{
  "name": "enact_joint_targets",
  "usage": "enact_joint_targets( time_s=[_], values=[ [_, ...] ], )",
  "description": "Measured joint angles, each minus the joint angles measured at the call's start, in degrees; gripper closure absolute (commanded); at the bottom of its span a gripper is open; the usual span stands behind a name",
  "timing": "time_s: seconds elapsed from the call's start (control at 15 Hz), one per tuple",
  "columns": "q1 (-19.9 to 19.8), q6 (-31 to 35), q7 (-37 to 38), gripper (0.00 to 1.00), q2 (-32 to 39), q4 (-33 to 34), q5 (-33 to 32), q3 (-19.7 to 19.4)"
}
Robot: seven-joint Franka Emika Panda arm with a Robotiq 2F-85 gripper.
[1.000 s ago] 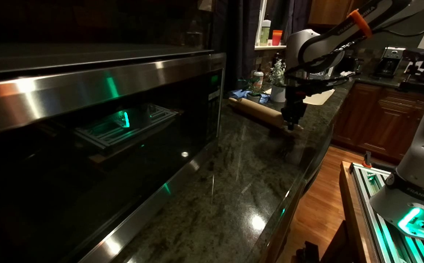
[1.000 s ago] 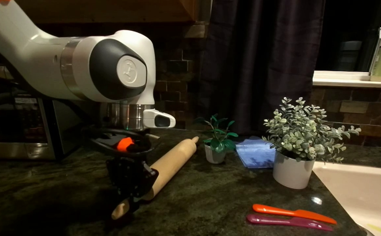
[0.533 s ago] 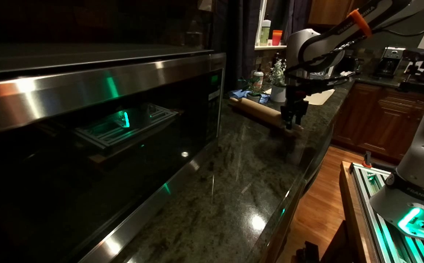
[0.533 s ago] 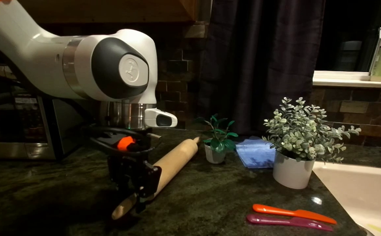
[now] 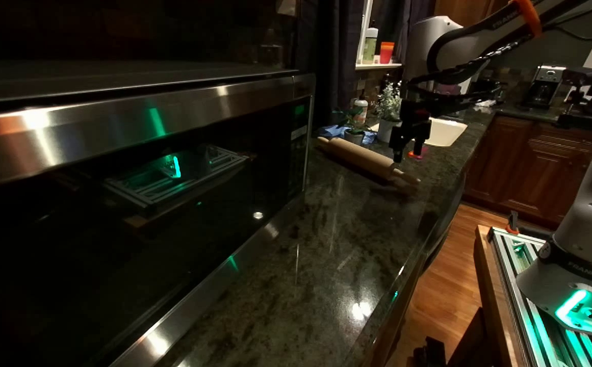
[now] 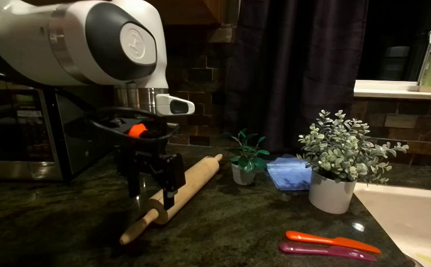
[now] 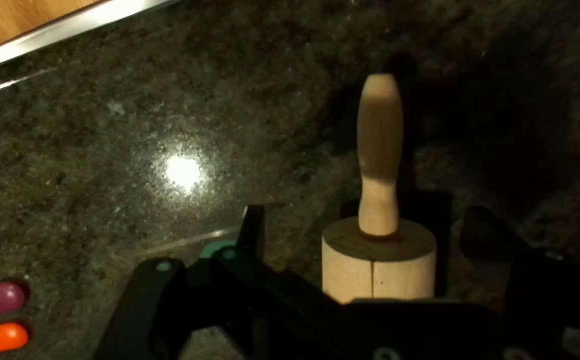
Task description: Move the rolling pin left and right, then left and right again
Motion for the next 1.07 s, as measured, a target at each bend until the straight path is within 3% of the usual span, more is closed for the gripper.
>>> enact_joint_targets(
  time_s=[0.6, 1.07],
  values=[
    [0.00, -7.08, -0.03, 0.00, -13.99, -1.16, -0.30, 1.68],
    [0.01, -9.05, -0.13, 0.00, -18.72, -1.32, -0.30, 2.78]
  ],
)
